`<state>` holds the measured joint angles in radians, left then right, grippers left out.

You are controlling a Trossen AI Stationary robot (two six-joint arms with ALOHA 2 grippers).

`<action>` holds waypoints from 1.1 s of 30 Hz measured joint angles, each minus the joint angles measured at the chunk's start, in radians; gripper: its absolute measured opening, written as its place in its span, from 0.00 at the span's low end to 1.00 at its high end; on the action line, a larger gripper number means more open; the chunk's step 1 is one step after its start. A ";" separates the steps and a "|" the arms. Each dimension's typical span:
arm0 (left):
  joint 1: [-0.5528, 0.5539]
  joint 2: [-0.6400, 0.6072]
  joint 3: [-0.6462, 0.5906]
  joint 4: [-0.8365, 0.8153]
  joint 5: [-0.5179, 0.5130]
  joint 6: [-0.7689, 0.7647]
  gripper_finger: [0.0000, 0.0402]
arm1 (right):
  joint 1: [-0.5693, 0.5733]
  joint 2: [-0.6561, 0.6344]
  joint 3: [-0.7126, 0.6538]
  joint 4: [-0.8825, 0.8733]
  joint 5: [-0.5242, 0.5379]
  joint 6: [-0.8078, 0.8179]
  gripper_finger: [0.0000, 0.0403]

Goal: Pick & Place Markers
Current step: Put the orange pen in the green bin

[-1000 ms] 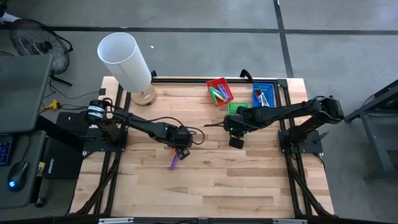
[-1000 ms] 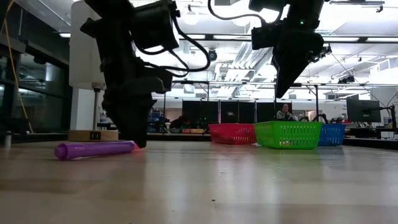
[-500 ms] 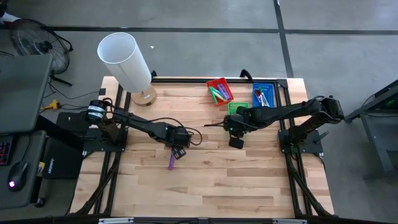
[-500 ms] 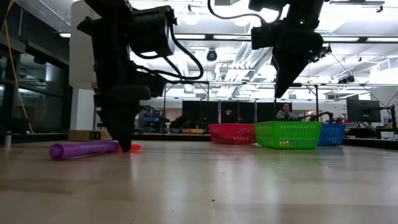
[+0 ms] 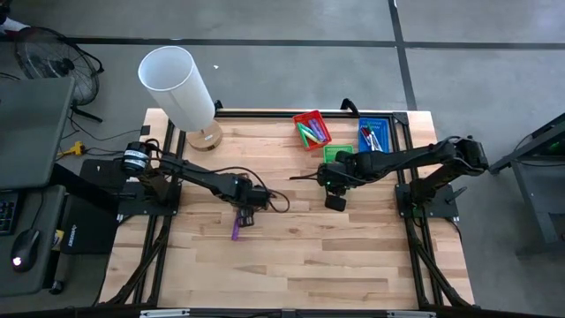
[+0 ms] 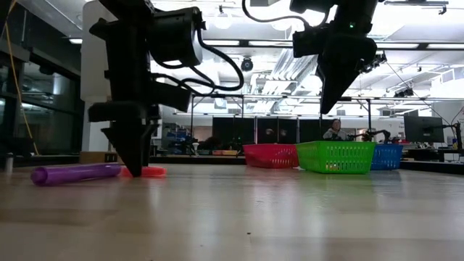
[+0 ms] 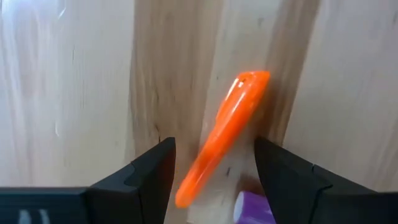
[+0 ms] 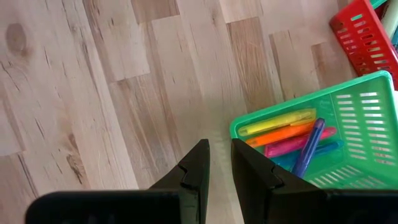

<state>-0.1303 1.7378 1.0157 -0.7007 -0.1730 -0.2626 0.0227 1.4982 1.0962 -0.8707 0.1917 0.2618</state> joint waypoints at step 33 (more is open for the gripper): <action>0.105 -0.001 -0.035 0.014 0.192 0.442 0.48 | 0.000 0.000 0.000 0.000 -0.004 0.000 0.14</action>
<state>-0.0252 1.7372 0.9806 -0.6867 0.0189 0.1790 0.0227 1.4979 1.0962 -0.8703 0.1875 0.2615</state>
